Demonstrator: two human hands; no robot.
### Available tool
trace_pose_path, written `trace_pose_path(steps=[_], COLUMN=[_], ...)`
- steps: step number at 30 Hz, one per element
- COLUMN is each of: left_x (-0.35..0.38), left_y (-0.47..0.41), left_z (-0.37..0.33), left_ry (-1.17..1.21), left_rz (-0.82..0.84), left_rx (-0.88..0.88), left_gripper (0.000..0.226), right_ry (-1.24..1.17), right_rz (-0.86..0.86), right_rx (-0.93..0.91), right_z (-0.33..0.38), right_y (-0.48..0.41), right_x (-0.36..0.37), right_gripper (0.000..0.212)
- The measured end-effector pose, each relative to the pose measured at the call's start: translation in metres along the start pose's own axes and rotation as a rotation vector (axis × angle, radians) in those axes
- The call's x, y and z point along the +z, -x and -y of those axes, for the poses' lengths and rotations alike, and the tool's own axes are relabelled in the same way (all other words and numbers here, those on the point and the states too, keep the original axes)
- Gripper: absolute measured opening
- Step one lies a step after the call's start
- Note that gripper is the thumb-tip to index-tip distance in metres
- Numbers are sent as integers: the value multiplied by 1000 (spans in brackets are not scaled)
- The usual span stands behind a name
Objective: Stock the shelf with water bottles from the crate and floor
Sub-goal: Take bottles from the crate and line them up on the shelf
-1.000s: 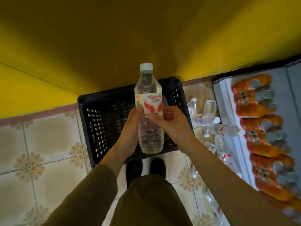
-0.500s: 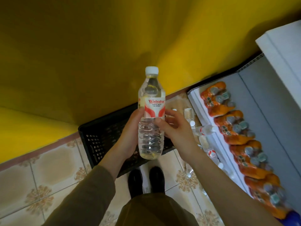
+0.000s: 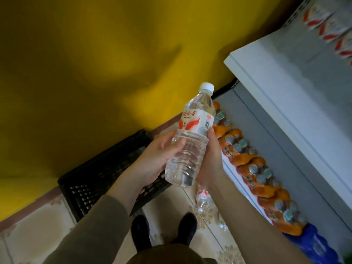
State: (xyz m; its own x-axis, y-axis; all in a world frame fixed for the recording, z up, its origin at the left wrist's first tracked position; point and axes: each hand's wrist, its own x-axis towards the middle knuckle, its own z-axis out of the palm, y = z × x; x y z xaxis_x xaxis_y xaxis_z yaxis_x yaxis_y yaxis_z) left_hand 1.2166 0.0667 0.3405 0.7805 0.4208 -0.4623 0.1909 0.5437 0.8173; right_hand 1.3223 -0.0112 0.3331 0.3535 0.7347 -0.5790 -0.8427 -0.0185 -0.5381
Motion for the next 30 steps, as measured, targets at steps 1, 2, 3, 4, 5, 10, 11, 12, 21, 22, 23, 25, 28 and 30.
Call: trace_pose_path(steps=[1,2,3,4,5,10,11,12,21,22,23,25,28,30], left_x=[9,18,28,39,49,101,110,118,186,192,197,207,216,219], left_y=[-4,-7,-9,-12,-15,-31,-36,-41,-98,-104,-110,-120,-133,-138], left_z=[-4,-7,-9,-11,-12,-19,-22,-24,-27,-25,-24,-23,-21,-22], left_ry=[-18,-38,-51,-56,-54,-91,-120,-148,-351,-373,-392,-414,-452,-481], left_rz=[24,24,10,-12,-39,-160,-179,-190,-10,20,48,95,179,227], left_rx=[3,15,32,55,80,154,154,152,188,188,190,182,166,149], left_gripper=[37,40,44,46,42,45,47,47,52,53,54,56,61,63], right_ry=[26,81,155,251,351,620,632,617,629,589,559,531,472,450], right_rz=[1,-34,-93,-159,-222,-331,-310,-273,-259,-279,-299,-341,-406,-429], right_rx=[-13,-31,-57,-88,-122,-297,-288,-272,-235,-236,-247,-271,-299,-315], right_z=[9,17,25,33,41,86,96,105,167,172,175,181,185,187], right_y=[1,3,5,7,9,24,27,30,51,54,56,61,67,72], right_x=[-5,-10,-15,-19,-23,-48,-55,-63,-126,-131,-136,-145,-151,-152], right_gripper=[63,63,64,65,66,49,56,59,70,70,68,68,73,75])
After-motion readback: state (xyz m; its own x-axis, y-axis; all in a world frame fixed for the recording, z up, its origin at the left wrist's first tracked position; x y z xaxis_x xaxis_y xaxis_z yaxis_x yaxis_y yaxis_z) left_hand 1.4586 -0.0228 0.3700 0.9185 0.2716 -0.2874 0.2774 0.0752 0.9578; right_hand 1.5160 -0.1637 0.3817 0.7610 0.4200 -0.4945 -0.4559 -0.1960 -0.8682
